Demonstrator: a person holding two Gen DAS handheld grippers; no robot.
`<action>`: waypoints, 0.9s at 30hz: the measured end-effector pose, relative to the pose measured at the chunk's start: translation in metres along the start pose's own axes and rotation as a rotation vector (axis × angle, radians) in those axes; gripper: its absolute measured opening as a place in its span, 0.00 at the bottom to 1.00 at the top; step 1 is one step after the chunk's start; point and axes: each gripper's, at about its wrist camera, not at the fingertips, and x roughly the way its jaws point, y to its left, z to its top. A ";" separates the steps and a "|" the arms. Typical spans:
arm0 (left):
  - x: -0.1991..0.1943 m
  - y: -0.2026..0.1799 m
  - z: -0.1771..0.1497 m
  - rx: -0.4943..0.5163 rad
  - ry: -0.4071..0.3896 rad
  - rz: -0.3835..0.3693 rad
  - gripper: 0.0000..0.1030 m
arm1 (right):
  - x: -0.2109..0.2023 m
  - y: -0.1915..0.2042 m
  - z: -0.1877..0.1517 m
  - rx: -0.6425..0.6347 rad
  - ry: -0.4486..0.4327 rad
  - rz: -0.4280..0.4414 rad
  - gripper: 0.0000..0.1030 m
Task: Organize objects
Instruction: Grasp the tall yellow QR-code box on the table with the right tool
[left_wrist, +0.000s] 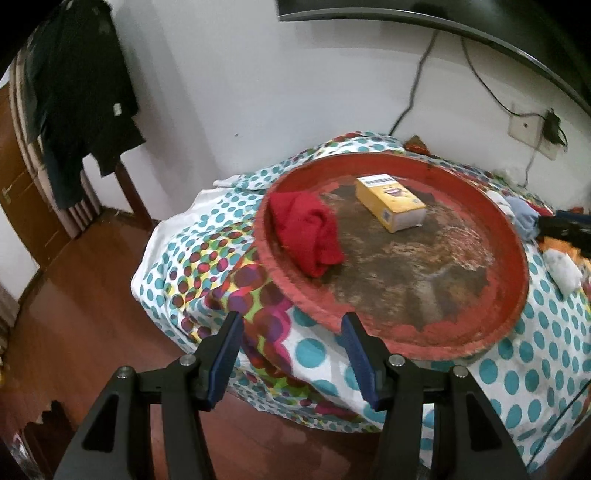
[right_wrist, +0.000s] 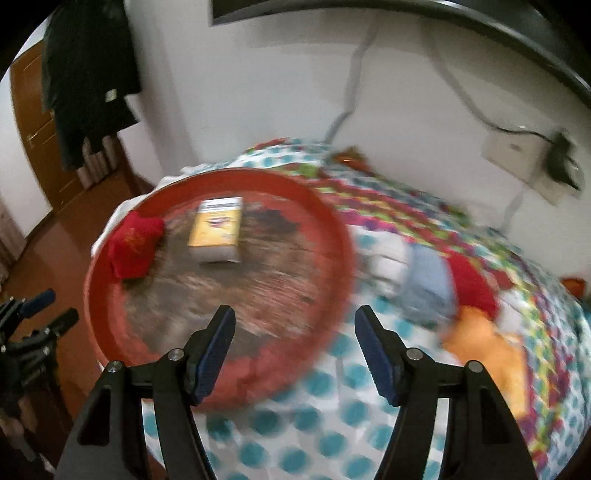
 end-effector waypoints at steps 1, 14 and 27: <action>-0.002 -0.004 -0.001 0.010 -0.003 -0.006 0.55 | -0.008 -0.015 -0.007 0.022 -0.009 -0.022 0.63; -0.040 -0.092 -0.012 0.226 -0.092 -0.097 0.55 | -0.045 -0.139 -0.086 0.162 0.029 -0.176 0.60; -0.034 -0.186 0.009 0.342 -0.014 -0.240 0.55 | 0.001 -0.163 -0.089 0.165 0.027 -0.151 0.48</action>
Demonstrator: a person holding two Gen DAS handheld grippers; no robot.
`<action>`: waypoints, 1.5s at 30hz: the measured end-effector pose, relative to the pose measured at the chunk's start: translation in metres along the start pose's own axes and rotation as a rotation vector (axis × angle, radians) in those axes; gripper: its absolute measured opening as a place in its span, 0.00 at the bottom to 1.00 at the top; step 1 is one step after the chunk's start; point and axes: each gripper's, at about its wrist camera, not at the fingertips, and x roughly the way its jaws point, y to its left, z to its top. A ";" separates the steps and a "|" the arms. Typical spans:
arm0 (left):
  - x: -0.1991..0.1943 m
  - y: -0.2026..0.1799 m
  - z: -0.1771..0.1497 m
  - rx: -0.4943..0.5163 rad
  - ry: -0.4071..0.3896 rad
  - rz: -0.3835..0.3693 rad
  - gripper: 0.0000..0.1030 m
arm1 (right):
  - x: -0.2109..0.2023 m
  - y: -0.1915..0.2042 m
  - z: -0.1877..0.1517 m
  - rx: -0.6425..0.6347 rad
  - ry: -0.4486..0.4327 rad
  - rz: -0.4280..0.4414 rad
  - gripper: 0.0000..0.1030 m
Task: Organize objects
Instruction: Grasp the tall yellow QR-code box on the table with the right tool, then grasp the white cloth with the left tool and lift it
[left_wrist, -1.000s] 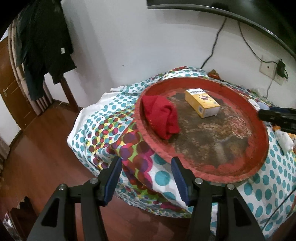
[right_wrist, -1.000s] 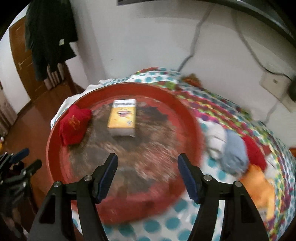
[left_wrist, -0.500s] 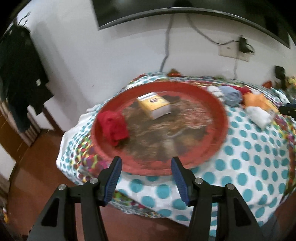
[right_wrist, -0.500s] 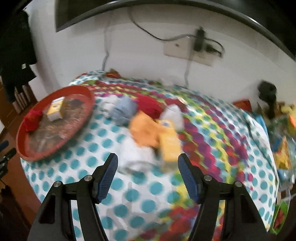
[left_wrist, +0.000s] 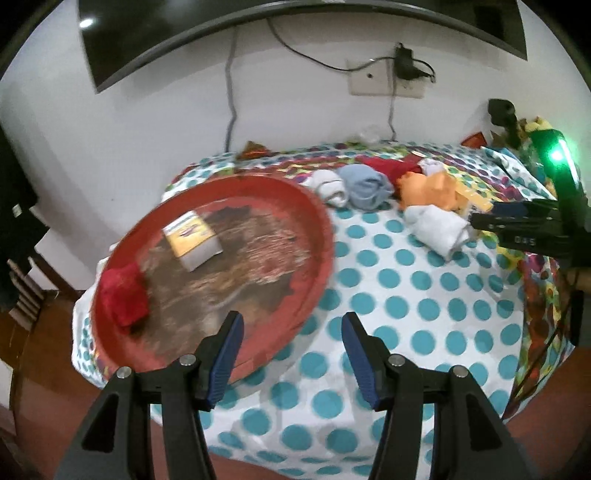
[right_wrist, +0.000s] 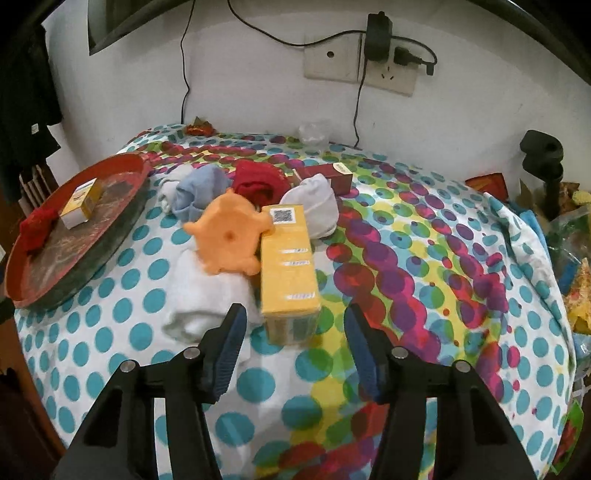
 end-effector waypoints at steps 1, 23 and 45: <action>0.005 -0.006 0.004 0.008 0.011 -0.009 0.55 | 0.003 -0.002 0.001 0.004 -0.001 0.008 0.46; 0.066 -0.120 0.077 0.008 0.079 -0.280 0.55 | 0.004 -0.050 -0.012 0.068 -0.065 0.038 0.27; 0.116 -0.146 0.093 -0.018 0.074 -0.204 0.64 | 0.008 -0.057 -0.013 0.110 -0.049 0.083 0.28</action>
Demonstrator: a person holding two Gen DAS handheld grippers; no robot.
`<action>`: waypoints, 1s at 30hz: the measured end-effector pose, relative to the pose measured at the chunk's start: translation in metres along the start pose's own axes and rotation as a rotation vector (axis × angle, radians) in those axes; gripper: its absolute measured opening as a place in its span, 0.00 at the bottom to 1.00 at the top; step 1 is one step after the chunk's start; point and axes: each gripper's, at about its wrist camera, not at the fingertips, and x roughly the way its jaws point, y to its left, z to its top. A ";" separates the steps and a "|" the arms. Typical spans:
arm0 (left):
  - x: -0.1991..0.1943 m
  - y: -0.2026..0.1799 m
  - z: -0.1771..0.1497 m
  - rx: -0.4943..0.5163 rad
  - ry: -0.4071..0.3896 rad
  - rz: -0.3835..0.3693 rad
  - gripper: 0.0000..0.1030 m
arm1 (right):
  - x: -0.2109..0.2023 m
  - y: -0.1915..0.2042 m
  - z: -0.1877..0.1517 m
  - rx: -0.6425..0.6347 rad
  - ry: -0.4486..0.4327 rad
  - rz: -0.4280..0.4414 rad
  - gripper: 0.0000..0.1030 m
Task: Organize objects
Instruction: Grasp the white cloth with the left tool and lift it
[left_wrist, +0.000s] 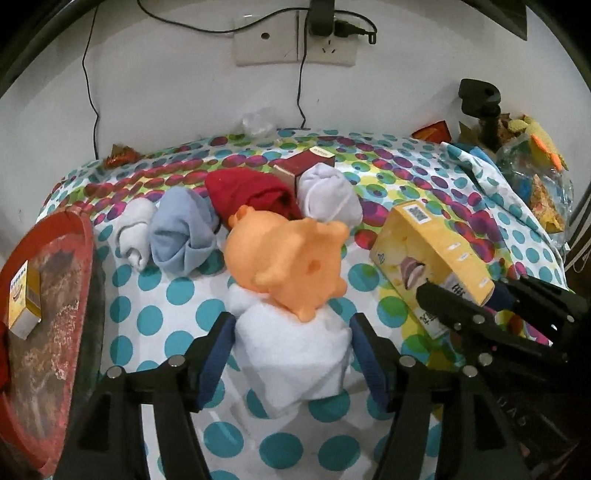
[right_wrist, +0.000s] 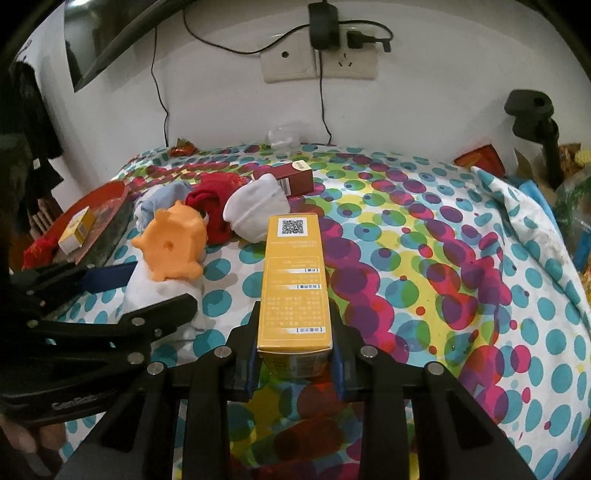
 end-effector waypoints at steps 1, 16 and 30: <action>0.000 0.000 -0.001 0.004 -0.004 0.000 0.64 | 0.000 0.000 0.000 0.004 0.001 0.003 0.28; 0.009 0.021 -0.013 -0.080 0.014 -0.115 0.64 | 0.006 -0.014 0.000 0.075 0.029 0.030 0.28; -0.006 0.018 -0.023 -0.007 -0.010 -0.100 0.50 | 0.003 -0.017 0.001 0.094 0.022 0.006 0.28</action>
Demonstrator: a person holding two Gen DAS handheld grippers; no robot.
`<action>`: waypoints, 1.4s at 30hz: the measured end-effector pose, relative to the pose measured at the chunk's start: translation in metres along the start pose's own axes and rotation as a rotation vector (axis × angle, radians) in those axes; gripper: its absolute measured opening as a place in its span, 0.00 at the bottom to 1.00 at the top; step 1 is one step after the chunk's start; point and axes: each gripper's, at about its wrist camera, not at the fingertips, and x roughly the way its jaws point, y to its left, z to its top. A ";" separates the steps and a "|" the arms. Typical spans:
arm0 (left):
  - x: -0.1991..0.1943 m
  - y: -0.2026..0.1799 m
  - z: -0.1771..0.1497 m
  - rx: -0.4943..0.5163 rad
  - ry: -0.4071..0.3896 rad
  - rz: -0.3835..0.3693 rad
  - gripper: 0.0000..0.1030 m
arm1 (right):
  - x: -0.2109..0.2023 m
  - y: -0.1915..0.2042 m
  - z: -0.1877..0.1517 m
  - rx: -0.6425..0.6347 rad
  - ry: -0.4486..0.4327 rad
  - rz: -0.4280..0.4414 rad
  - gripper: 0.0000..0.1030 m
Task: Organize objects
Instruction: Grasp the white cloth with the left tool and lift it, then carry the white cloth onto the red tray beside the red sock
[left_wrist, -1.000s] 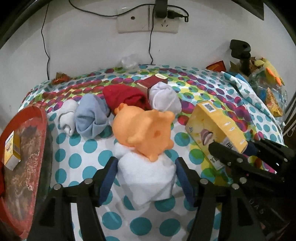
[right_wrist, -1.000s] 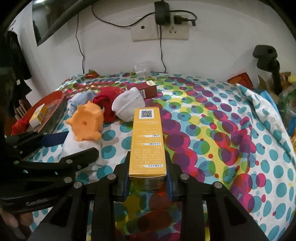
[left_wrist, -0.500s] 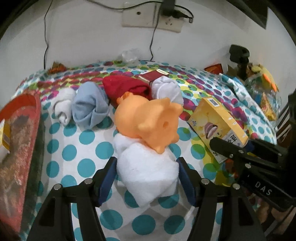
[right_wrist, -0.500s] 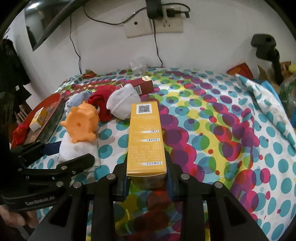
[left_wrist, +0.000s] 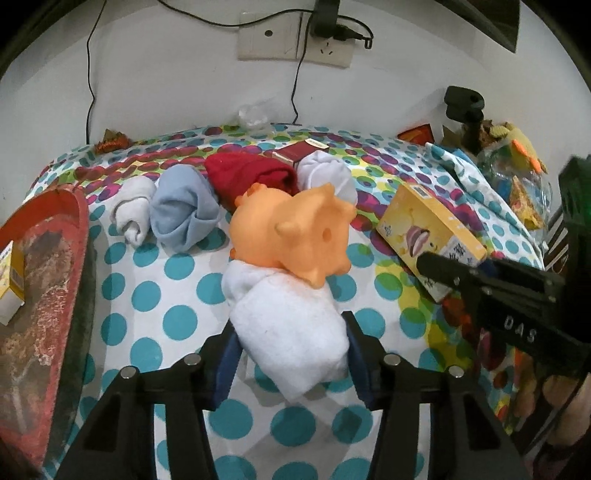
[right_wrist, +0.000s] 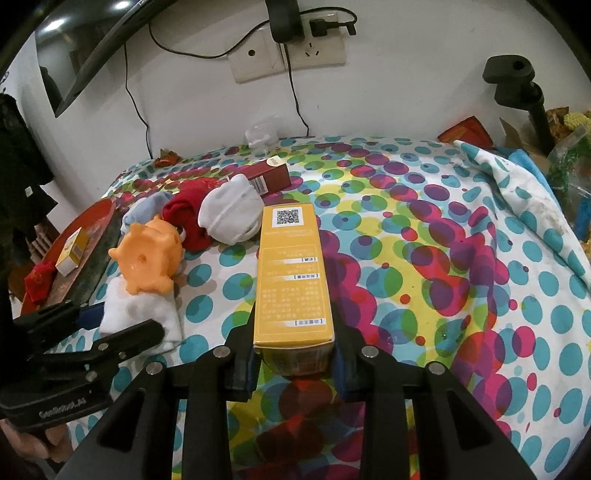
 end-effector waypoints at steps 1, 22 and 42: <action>-0.002 0.000 -0.001 0.005 0.001 0.000 0.50 | 0.000 0.000 0.000 0.000 0.002 -0.001 0.28; -0.048 0.029 -0.028 0.066 -0.011 0.097 0.50 | 0.002 0.000 0.001 0.000 0.005 -0.001 0.29; -0.112 0.123 -0.030 -0.038 -0.056 0.272 0.50 | 0.002 -0.006 0.001 0.008 0.003 -0.011 0.28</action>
